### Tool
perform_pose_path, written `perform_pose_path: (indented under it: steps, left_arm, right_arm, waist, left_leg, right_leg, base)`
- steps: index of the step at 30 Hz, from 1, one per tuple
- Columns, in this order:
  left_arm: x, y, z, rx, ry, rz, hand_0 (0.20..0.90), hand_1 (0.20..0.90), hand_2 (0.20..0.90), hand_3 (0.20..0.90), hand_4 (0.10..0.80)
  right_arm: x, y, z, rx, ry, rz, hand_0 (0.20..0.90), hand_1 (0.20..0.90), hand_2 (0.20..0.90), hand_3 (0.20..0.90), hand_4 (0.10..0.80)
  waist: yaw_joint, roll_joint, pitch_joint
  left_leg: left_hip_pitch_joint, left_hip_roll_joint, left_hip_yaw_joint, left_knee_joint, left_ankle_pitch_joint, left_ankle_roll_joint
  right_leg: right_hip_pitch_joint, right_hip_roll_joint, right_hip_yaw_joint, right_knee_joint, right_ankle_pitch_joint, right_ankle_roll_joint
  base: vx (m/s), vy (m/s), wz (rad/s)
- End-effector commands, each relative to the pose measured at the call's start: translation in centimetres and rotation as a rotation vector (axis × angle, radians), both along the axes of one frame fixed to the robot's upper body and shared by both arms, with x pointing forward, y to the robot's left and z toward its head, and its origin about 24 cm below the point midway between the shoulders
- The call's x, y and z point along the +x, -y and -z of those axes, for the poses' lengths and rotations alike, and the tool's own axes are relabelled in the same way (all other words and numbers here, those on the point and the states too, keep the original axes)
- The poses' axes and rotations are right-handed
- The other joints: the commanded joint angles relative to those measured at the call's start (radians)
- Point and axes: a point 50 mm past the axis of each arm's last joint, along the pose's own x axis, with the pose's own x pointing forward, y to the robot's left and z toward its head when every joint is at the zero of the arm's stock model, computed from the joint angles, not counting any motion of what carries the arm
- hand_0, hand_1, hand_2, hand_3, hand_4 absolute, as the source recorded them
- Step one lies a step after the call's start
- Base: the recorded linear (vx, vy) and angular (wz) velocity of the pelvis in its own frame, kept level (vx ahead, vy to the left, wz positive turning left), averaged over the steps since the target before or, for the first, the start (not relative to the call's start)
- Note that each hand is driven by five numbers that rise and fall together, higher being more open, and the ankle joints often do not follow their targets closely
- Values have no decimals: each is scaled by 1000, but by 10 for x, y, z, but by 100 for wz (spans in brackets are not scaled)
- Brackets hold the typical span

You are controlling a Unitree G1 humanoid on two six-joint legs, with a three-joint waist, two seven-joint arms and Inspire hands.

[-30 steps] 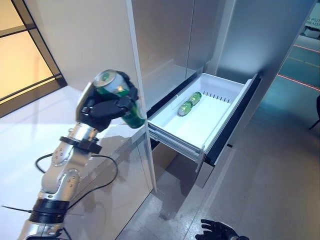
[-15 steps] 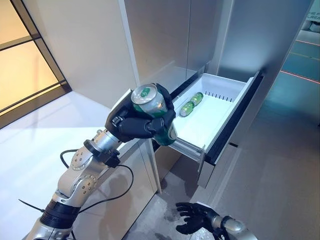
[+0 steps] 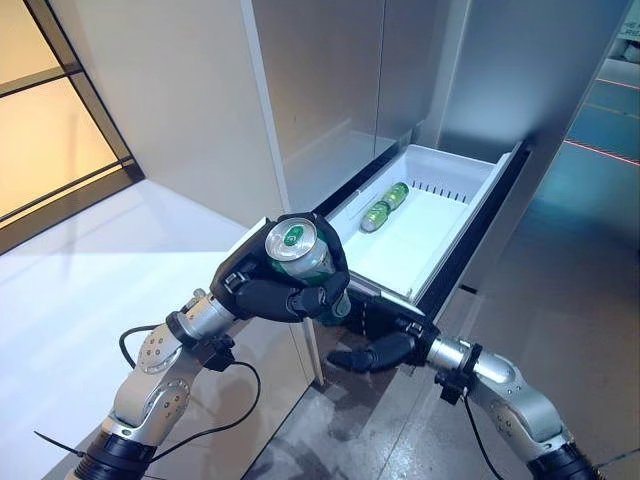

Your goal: Put drinks into fridge and close the fridge

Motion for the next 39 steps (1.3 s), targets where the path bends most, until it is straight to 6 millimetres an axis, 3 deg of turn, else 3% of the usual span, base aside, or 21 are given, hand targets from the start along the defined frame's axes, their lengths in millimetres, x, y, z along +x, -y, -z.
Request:
perform_pose_path:
  steps: [1, 12, 25, 32, 39]
  left_arm:
    - [0, -11, -66, -124, 362, -32, 300, 300, 300, 200, 100]
    - [4, 3, -76, -105, 376, -2, 300, 300, 300, 200, 100]
    - [14, 24, -71, -85, 291, 84, 300, 300, 300, 200, 100]
    - [16, 36, -65, -79, 249, 122, 300, 300, 300, 200, 100]
    - [16, 43, -62, -100, 234, 157, 300, 300, 300, 200, 100]
  right_arm:
    - [14, -7, -58, 140, 229, 5, 900, 900, 900, 900, 800]
    - [11, -23, -80, 145, 304, -98, 900, 900, 900, 900, 800]
    - [10, -47, -103, 128, 401, -224, 900, 900, 900, 900, 800]
    - [10, -59, -102, 122, 367, -276, 900, 900, 900, 900, 800]
    - [7, -70, -87, 167, 183, -347, 900, 900, 900, 900, 800]
  waist:
    - [-4, -37, -39]
    - [-8, -40, -44]
    - [-4, -44, -45]
    - [-2, -47, -44]
    - [-2, -49, -43]
  left_leg:
    - [-32, -53, -21, 33, -54, 16]
    - [-39, -57, -20, 30, -49, 14]
    - [-40, -62, -23, 37, -51, 15]
    - [-38, -63, -22, 42, -54, 16]
    - [-27, -63, -23, 41, -61, 18]
  right_leg:
    - [-17, 30, 15, 97, -120, 20]
    - [-23, 30, 17, 83, -106, 22]
    - [-23, 30, 20, 84, -101, 23]
    - [-21, 29, 17, 87, -101, 23]
    - [-11, 29, 14, 87, -110, 23]
  base:
    - [0, 0, 0]
    - [0, 0, 0]
    - [0, 0, 0]
    - [0, 0, 0]
    - [5, 1, 0]
